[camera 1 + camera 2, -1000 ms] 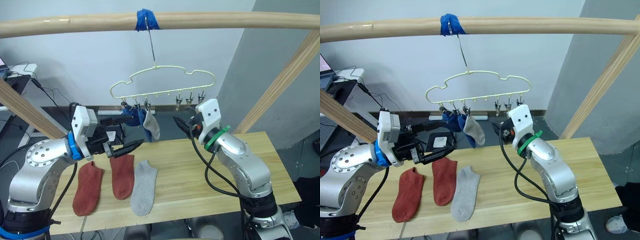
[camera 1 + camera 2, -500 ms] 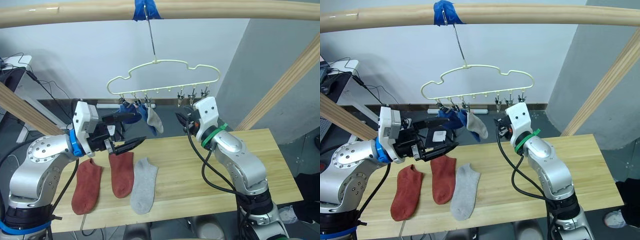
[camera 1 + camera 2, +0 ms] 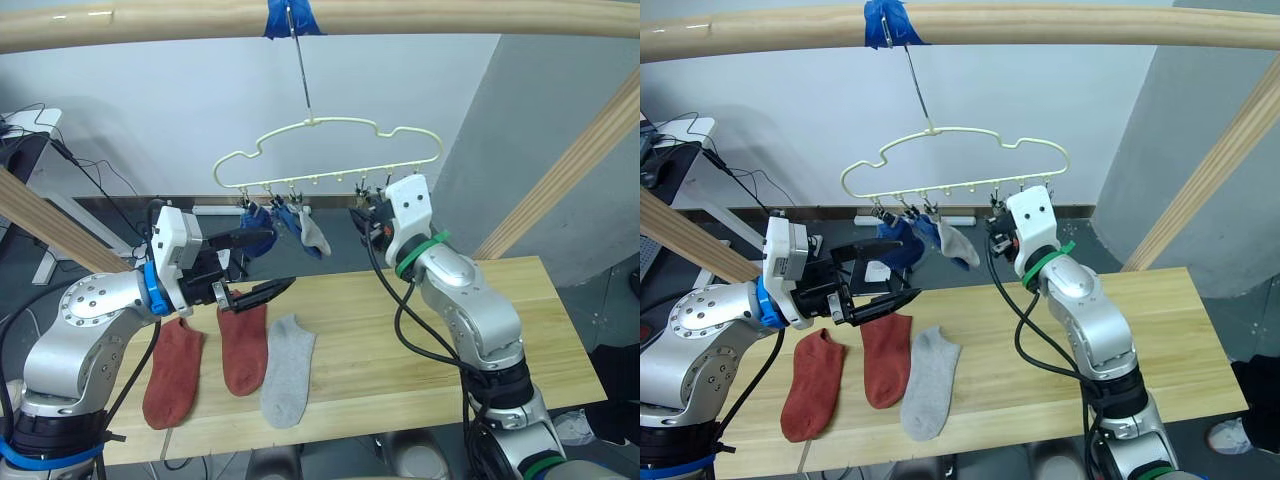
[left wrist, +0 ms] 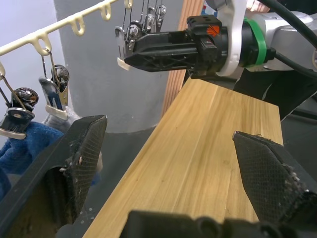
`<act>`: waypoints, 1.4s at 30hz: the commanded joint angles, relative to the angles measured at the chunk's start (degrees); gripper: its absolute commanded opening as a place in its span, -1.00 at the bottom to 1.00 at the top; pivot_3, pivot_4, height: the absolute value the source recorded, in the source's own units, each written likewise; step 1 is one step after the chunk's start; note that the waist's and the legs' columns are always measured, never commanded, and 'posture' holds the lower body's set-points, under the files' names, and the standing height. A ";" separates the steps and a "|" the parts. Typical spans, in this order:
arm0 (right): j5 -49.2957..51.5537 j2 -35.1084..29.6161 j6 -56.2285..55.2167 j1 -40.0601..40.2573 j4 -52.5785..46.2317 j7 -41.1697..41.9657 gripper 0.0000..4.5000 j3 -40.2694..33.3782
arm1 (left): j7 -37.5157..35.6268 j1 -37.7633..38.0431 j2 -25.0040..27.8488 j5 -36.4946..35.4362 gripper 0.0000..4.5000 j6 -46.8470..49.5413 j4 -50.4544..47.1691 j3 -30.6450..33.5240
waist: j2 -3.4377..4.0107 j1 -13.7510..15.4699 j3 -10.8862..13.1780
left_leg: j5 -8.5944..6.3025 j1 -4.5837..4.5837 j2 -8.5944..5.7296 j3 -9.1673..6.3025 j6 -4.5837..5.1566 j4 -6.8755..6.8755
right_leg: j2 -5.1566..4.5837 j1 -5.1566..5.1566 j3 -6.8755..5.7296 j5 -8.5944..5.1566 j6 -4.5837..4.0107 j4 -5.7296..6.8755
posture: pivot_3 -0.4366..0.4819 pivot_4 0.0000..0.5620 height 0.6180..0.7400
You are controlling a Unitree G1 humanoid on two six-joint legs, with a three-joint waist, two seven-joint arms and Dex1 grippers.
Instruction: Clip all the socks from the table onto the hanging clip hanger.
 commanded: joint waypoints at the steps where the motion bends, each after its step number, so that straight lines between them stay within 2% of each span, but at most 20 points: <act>1: 0.58 0.74 0.13 -2.55 -2.22 0.39 -0.25 -0.32 | -0.47 0.16 0.61 -0.07 1.00 -0.75 -1.54 0.27 | 0.01 0.00 0.01 | 0.00 0.00 0.00 0.00 0.00 0.00 | 0.00 0.00 0.00 0.00 0.00 0.00 | -0.44 -0.03 1.00; 29: 1.19 6.33 2.65 -3.27 -2.39 -2.41 -0.25 -2.18 | 0.78 0.08 -0.15 -0.07 1.00 -0.57 -1.83 -0.69 | 0.00 0.00 0.01 | 0.00 -0.03 0.00 -0.01 -0.01 -0.06 | -0.03 -0.05 0.00 0.00 0.00 -0.02 | -0.43 -0.06 1.00; 36: 1.19 6.90 2.62 -3.30 -2.28 -2.40 -0.99 -2.71 | 1.88 1.34 -0.76 -0.18 1.00 -0.20 -2.92 -0.73 | 0.00 -0.01 0.01 | 0.00 -0.03 0.01 -0.01 -0.01 -0.08 | -0.03 -0.05 0.01 0.00 0.00 -0.04 | -0.44 -0.07 1.00; 42: 1.34 6.72 2.68 -3.30 -2.42 -2.22 -0.99 -2.83 | 4.96 4.84 -1.98 0.01 1.00 0.43 -6.46 -1.26 | 0.00 -0.04 0.01 | 0.00 -0.03 0.01 -0.03 -0.02 -0.16 | -0.08 -0.08 0.03 0.00 0.00 -0.06 | -0.44 -0.07 1.00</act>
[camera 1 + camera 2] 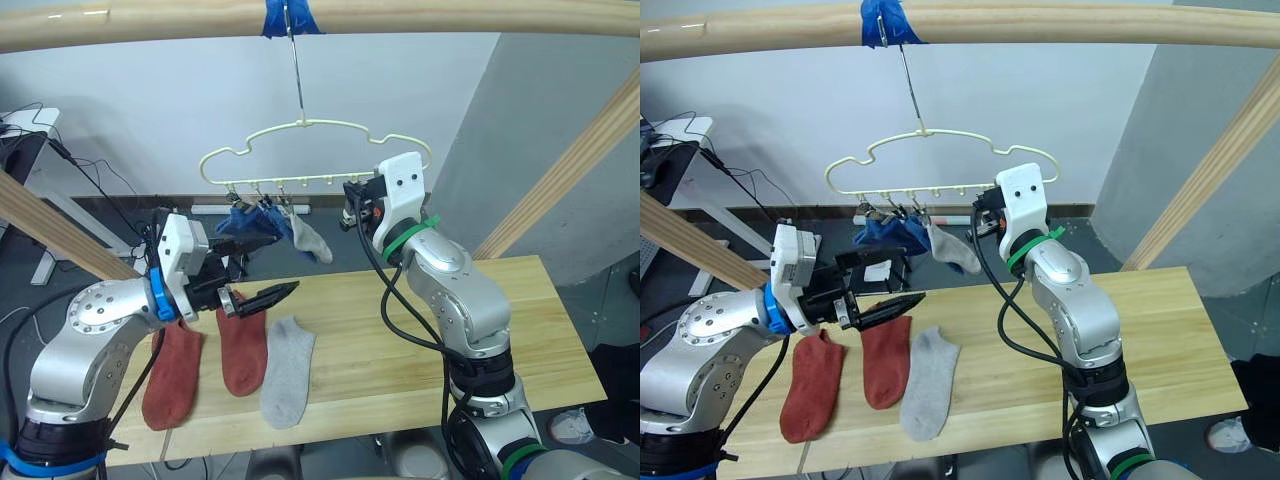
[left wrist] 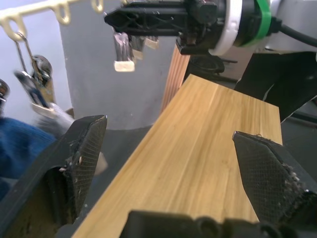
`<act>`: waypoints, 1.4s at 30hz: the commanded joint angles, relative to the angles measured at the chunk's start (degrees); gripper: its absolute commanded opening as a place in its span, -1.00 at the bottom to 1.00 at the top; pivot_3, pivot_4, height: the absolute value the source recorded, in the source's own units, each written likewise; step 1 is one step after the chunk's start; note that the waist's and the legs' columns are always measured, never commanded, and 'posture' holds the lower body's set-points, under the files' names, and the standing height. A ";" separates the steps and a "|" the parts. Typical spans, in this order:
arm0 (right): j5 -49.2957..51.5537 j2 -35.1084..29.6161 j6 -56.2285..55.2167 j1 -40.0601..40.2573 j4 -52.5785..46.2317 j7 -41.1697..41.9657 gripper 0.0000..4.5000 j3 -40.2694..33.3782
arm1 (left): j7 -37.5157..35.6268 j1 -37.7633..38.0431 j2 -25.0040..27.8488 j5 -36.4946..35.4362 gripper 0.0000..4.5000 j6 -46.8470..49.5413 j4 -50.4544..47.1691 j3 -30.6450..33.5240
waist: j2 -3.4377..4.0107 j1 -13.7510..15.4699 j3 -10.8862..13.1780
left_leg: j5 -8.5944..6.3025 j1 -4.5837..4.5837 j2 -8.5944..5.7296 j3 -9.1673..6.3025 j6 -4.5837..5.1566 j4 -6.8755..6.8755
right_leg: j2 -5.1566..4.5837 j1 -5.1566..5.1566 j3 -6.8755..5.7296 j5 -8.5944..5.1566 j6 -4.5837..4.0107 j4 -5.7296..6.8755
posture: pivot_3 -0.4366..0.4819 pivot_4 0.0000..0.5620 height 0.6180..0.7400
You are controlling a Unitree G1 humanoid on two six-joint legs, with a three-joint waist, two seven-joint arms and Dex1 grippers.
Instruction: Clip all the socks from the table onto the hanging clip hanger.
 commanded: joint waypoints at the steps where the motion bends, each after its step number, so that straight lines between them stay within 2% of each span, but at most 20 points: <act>1: 0.97 0.30 -0.83 -0.22 -2.22 0.21 -0.99 -0.36 | 3.77 2.19 -1.50 0.22 1.00 1.05 -4.40 -0.70 | 0.00 0.00 0.00 | 0.00 0.00 0.00 0.00 0.00 0.00 | 0.00 0.00 -0.01 0.00 0.00 -0.01 | -0.44 -0.07 1.00; 3: 0.95 0.23 -0.91 -0.30 -2.12 0.28 -0.99 -0.37 | 6.68 3.76 -2.92 0.47 1.00 2.24 -6.10 -1.52 | 0.00 0.01 0.00 | 0.00 0.01 0.00 -0.02 0.00 -0.03 | -0.02 0.00 0.01 0.00 0.00 -0.01 | -0.44 -0.07 1.00; 5: 0.93 0.15 -0.99 -0.32 -2.03 0.40 -0.99 -0.31 | 11.42 7.46 -5.11 1.34 1.00 6.63 -7.25 -5.12 | 0.00 -0.03 0.00 | 0.00 0.00 0.00 -0.03 0.00 -0.03 | -0.03 0.00 0.02 0.00 0.00 -0.02 | -0.44 -0.07 1.00; 7: 0.98 0.19 -0.86 -0.42 -2.01 0.46 -0.99 -0.31 | 18.82 9.93 -8.04 5.54 1.00 10.72 -6.11 -9.03 | 0.00 -0.09 0.00 | 0.00 0.02 0.00 -0.06 0.00 -0.08 | -0.04 0.00 0.05 0.00 0.00 -0.03 | -0.45 -0.07 1.00; 9: 1.05 0.19 -0.77 -0.40 -2.05 0.57 -0.99 -0.24 | 23.88 11.23 -11.40 10.68 1.00 9.43 -4.12 -12.04 | -0.01 -0.08 0.00 | 0.00 0.01 -0.02 -0.09 0.00 -0.09 | -0.05 0.00 0.02 0.00 0.00 -0.03 | -0.45 -0.07 1.00; 13: 1.12 0.07 0.01 -0.05 -3.01 0.73 -0.99 0.23 | 31.65 14.79 -15.62 17.95 1.00 9.00 -2.92 -15.59 | -0.02 -0.14 0.01 | 0.00 0.03 -0.02 -0.11 0.00 -0.09 | -0.03 0.00 -0.01 0.01 -0.01 0.00 | -0.50 -0.04 1.00; 16: 1.17 -0.08 0.53 0.37 -3.51 0.97 -0.99 0.31 | 35.77 18.45 -19.35 20.36 1.00 11.05 -1.32 -18.26 | -0.02 -0.26 0.01 | 0.00 0.04 -0.02 -0.10 0.00 -0.09 | -0.04 0.00 0.03 0.00 -0.01 -0.01 | -0.51 -0.04 1.00; 22: 1.13 -0.12 0.88 0.57 -3.85 1.23 -0.99 0.55 | 39.40 18.51 -22.41 22.96 1.00 15.01 1.80 -18.59 | -0.02 -0.30 0.01 | 0.00 0.02 -0.03 -0.08 0.00 -0.11 | -0.04 0.00 -0.04 0.00 0.00 0.00 | -0.53 -0.04 1.00; 26: 1.23 0.01 0.95 0.57 -3.81 1.32 -0.99 0.62 | 40.13 15.77 -22.52 25.81 1.00 13.77 5.70 -19.26 | -0.02 -0.42 0.01 | 0.00 0.03 -0.07 0.00 0.00 -0.11 | -0.02 0.00 -0.02 0.00 0.00 -0.01 | -0.54 -0.04 1.00; 32: 1.26 0.10 1.22 0.60 -3.81 1.30 -0.99 0.76 | 39.78 13.51 -24.15 26.30 1.00 16.31 8.33 -19.93 | -0.02 -0.51 0.01 | 0.00 0.02 -0.07 0.01 0.00 -0.11 | -0.03 0.00 -0.02 0.00 0.00 -0.01 | -0.55 -0.04 1.00; 35: 1.26 0.17 1.42 0.59 -3.90 1.19 -1.00 0.75 | 39.44 13.22 -24.15 26.70 0.74 17.02 8.83 -19.99 | -0.02 -0.58 0.01 | 0.00 0.03 -0.06 0.00 0.00 -0.14 | -0.04 0.00 -0.02 0.00 0.00 -0.01 | -0.57 -0.03 1.00; 42: 1.34 0.39 1.54 0.80 -3.97 1.07 -1.00 0.79 | 38.52 12.93 -23.81 28.00 -0.11 16.28 8.74 -20.61 | -0.02 -0.76 0.01 | 0.00 0.03 -0.05 -0.01 0.00 -0.14 | -0.05 0.00 -0.01 0.00 0.00 -0.01 | -0.57 -0.04 1.00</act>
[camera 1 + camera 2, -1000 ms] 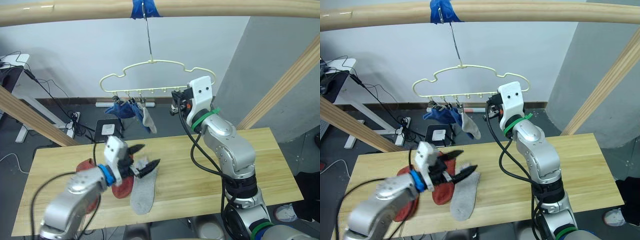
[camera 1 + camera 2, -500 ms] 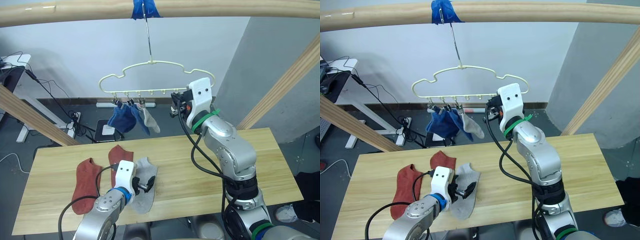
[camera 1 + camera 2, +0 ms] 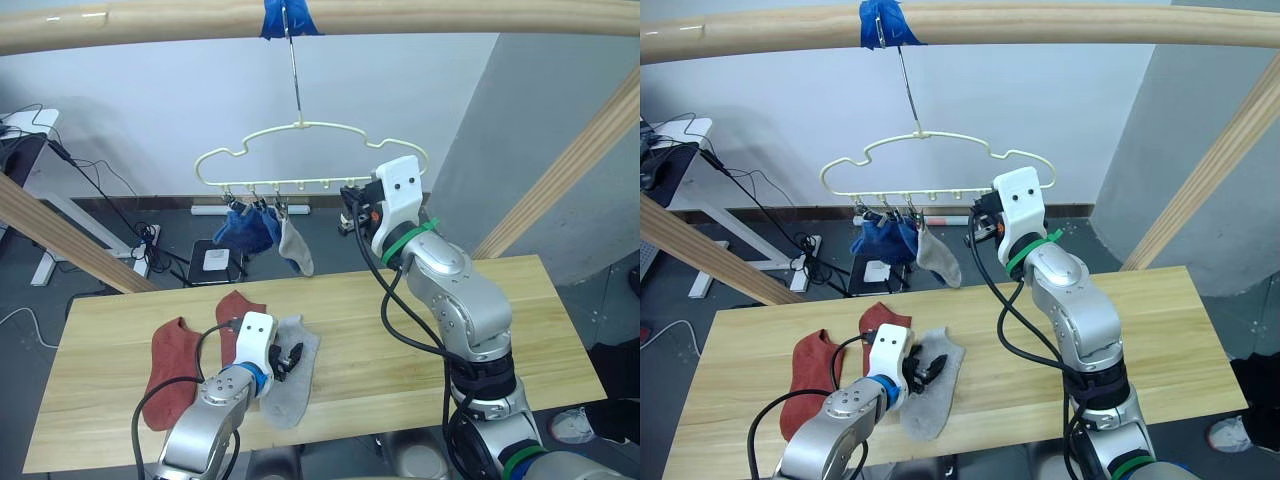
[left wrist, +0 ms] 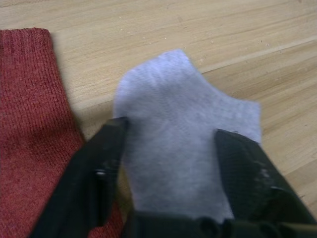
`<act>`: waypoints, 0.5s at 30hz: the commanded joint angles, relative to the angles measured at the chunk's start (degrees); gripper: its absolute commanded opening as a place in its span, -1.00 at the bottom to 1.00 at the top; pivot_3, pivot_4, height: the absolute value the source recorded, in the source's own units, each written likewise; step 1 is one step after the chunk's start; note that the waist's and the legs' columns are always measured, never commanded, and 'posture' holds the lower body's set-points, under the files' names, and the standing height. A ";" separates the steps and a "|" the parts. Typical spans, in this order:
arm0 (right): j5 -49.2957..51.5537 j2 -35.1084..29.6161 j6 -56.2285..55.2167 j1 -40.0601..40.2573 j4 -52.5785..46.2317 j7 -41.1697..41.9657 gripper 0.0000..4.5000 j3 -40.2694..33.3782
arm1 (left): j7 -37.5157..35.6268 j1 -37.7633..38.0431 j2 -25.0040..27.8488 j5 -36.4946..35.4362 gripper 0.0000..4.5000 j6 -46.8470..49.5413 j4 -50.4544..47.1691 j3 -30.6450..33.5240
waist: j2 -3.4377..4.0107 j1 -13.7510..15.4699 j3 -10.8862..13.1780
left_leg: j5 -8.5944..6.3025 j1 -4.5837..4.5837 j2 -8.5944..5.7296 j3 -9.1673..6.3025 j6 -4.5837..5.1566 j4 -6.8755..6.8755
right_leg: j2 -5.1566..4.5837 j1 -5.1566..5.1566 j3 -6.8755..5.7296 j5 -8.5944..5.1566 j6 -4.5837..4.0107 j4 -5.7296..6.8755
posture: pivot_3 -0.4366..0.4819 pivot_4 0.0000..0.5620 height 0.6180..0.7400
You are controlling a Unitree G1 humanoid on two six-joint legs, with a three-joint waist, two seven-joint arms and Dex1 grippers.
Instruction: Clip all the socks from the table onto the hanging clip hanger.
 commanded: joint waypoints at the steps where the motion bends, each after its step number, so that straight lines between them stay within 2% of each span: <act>1: 1.07 0.59 -0.10 0.19 -2.71 -0.01 -1.00 0.23 | -1.01 0.42 0.18 0.82 -0.25 -0.22 0.32 -1.15 | 0.00 -0.07 0.00 | 0.00 0.00 0.00 0.00 0.00 0.00 | 0.00 0.00 0.00 0.00 0.00 0.00 | -0.57 -0.04 1.00; 7: 1.19 0.55 -0.11 0.42 -2.81 -0.16 -1.00 0.31 | -2.21 1.16 -0.10 0.27 -1.00 -2.34 0.57 -0.37 | 0.00 -0.37 0.00 | 0.00 0.00 0.00 0.00 0.00 0.00 | 0.00 0.00 0.00 0.00 0.00 -0.01 | -0.58 -0.03 1.00; 13: 1.12 0.47 -0.25 0.53 -2.94 -0.16 -1.00 0.43 | -4.71 1.72 -1.28 -2.11 -1.00 -8.51 -0.97 1.94 | 0.00 -0.48 0.00 | 0.00 0.00 0.02 -0.01 0.00 -0.01 | -0.01 0.00 0.01 0.00 0.00 -0.02 | -0.58 -0.03 1.00; 15: 1.10 0.56 -0.27 0.57 -3.04 -0.22 -1.00 0.57 | -7.39 1.76 -2.10 -4.55 -1.00 -13.21 -1.76 3.57 | 0.00 -0.48 0.00 | 0.00 -0.01 0.03 0.00 0.00 -0.03 | -0.02 0.00 -0.01 0.00 0.00 -0.02 | -0.58 -0.03 1.00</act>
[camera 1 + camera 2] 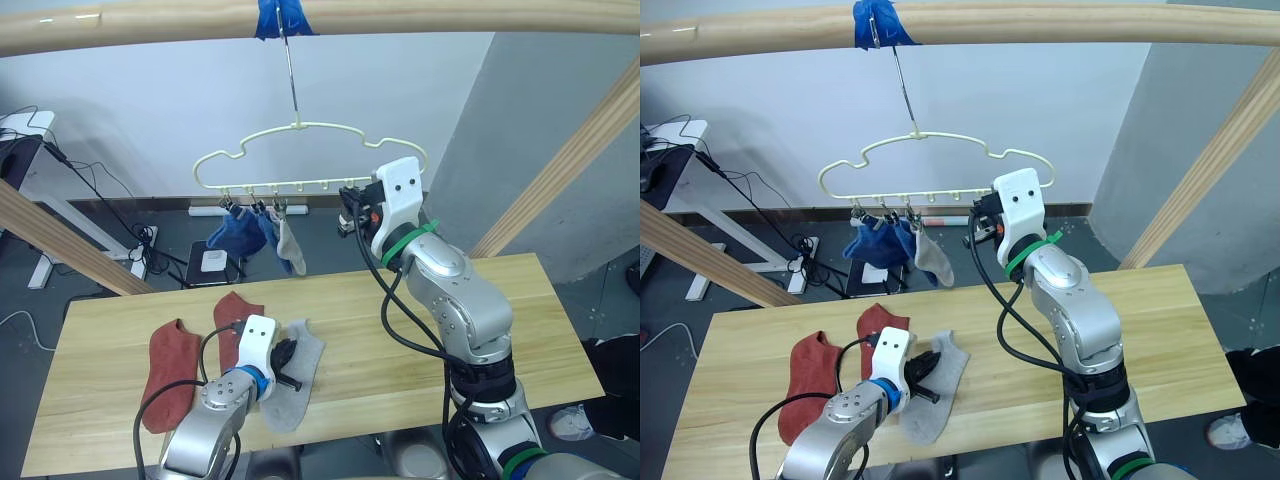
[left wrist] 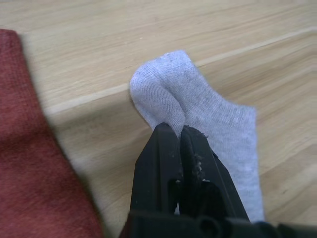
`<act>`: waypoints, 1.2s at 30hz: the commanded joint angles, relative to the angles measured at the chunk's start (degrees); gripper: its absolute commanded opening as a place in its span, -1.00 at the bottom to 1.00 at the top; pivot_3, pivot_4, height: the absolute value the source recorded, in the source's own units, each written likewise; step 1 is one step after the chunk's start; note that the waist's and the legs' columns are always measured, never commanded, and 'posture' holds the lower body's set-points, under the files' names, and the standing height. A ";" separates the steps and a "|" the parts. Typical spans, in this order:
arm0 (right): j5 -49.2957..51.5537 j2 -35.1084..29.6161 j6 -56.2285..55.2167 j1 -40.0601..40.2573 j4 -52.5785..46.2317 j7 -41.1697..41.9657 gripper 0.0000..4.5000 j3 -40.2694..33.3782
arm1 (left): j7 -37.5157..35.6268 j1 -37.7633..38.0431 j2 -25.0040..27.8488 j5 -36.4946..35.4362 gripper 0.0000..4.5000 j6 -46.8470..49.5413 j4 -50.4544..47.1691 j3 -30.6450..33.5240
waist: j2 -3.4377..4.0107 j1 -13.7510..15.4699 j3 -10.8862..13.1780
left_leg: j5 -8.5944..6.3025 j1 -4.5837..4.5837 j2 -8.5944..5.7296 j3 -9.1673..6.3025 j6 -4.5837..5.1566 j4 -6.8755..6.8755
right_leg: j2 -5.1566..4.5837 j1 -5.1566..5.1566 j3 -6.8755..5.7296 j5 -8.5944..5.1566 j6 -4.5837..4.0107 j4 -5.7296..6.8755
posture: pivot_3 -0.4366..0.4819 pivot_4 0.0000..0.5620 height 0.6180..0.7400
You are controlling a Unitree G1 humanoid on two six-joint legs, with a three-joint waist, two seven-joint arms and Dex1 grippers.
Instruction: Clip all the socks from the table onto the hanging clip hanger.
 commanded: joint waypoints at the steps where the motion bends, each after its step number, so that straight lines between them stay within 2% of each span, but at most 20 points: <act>1: 0.58 0.33 -0.29 -0.06 -2.28 -0.16 -1.00 0.50 | -4.15 0.18 -1.05 -3.70 -1.00 -8.07 -2.95 2.51 | 0.00 -0.01 0.00 | 0.00 0.00 0.00 0.01 0.00 -0.01 | 0.00 0.00 0.00 0.00 0.00 0.00 | -0.58 -0.03 1.00; 5: 0.54 0.35 -0.48 -0.17 -2.25 -0.20 -1.00 0.69 | -9.44 -0.69 -2.38 -11.42 -1.00 -10.85 -5.31 5.87 | 0.00 -0.02 0.00 | 0.00 0.00 0.01 0.03 -0.01 -0.07 | 0.00 0.00 0.02 0.00 0.00 -0.03 | -0.59 -0.04 1.00; 9: 0.71 0.51 -0.28 -0.41 -2.48 -0.36 -1.00 0.45 | -12.34 -4.10 -1.46 -11.14 -1.00 -15.23 -5.35 5.63 | 0.00 -0.03 0.00 | 0.01 0.01 -0.05 0.06 -0.01 -0.11 | 0.01 0.00 0.00 0.00 0.00 -0.06 | -0.59 -0.04 1.00; 16: 1.56 1.42 0.32 -1.15 -2.74 -0.53 -1.00 0.10 | -12.20 -10.62 -2.35 -7.02 -1.00 -22.28 -1.75 3.63 | 0.00 -0.12 0.00 | 0.01 0.02 -0.07 0.10 -0.01 -0.24 | 0.02 -0.01 0.01 0.00 0.00 -0.13 | -0.59 -0.04 1.00; 26: 2.36 2.24 1.32 -1.19 -2.63 -0.72 -1.00 -0.23 | -12.40 -14.99 -4.61 -7.71 -1.00 -22.43 2.11 2.39 | 0.00 -0.26 0.00 | 0.01 0.02 -0.06 0.08 0.00 -0.33 | 0.03 -0.03 0.00 0.00 0.00 -0.14 | -0.59 -0.05 1.00; 36: 2.03 2.03 1.60 -0.59 -2.69 -0.50 -1.00 0.29 | -11.72 -17.80 -6.92 -10.26 -1.00 -21.03 1.91 3.28 | -0.01 -0.26 0.00 | 0.01 0.02 -0.07 0.08 -0.01 -0.32 | 0.03 -0.03 -0.01 0.00 0.00 -0.14 | -0.59 -0.06 1.00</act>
